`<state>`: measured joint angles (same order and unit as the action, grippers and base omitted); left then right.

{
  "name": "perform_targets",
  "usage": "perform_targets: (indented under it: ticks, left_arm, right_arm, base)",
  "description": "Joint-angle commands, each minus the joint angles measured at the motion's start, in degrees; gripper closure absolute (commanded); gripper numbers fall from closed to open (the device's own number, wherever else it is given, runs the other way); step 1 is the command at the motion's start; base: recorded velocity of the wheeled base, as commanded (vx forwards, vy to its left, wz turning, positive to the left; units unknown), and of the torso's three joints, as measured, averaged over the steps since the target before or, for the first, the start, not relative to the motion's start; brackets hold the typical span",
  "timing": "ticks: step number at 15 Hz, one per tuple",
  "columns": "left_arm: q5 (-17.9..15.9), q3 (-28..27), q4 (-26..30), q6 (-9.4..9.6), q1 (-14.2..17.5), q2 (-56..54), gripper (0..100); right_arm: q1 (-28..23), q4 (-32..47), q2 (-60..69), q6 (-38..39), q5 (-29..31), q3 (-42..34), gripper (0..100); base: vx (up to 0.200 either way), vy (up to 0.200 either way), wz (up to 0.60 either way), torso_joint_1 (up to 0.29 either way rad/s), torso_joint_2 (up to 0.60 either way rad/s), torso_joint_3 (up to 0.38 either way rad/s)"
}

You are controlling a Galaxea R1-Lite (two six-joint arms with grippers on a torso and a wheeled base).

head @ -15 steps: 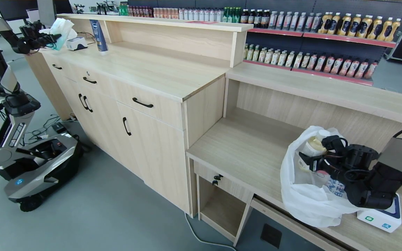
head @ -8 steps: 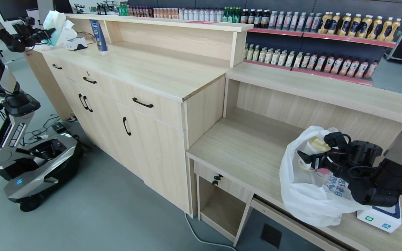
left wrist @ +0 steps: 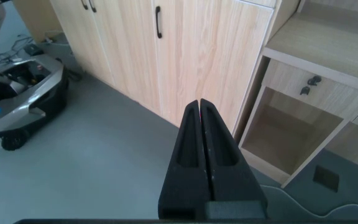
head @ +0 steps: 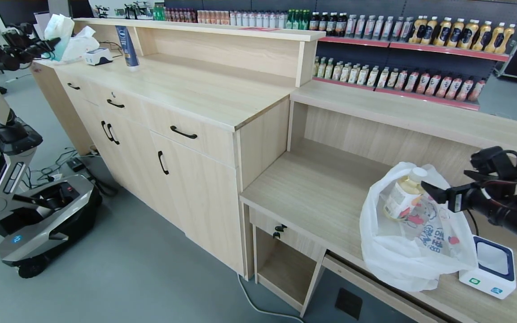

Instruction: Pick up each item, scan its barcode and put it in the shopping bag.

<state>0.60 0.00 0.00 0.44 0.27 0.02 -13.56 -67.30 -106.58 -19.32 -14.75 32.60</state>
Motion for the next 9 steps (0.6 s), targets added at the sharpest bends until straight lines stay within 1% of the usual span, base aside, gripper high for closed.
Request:
perform_targets:
  ticks: [1,2,3,5,7,8,9]
  left_arm:
    - [0.0,0.0,0.0,0.00,0.0,0.0,100]
    - [0.0,0.0,0.0,0.00,0.0,0.0,100]
    - [0.0,0.0,0.0,0.00,0.0,0.0,100]
    - [0.0,0.0,0.0,0.00,-0.1,0.0,100]
    - [0.0,0.0,0.0,0.00,0.0,0.0,100]
    - [0.0,0.0,0.0,0.00,0.0,0.0,100]
    - [0.0,0.0,0.0,0.00,0.0,0.0,100]
  right_arm:
    - [-4.0,4.4,11.7,-1.4,0.1,-2.5,0]
    - [-4.7,5.6,13.0,-2.6,0.4,-2.6,0]
    - [-7.2,7.5,16.2,-5.3,0.7,-2.8,0]
    - [-8.2,9.8,19.7,-5.5,1.7,-2.9,0]
    - [-10.2,9.8,20.8,-5.1,9.2,-2.5,0]
    - [-11.2,9.9,21.3,-4.8,11.6,-2.4,0]
    - [-12.1,10.2,21.7,-4.6,12.0,-2.3,0]
  base:
    - [0.000,0.000,0.00,0.000,0.00,0.000]
    - [0.000,0.000,0.00,0.000,0.00,0.000]
    - [0.000,0.000,-0.60,0.002,0.00,0.002]
    - [0.000,0.000,-0.60,0.002,0.00,0.005]
    - [0.000,0.000,-0.60,0.000,0.00,0.002]
    - [0.000,0.000,-0.60,-0.002,0.00,0.002]
    - [0.000,0.000,-0.60,0.002,0.01,-0.002]
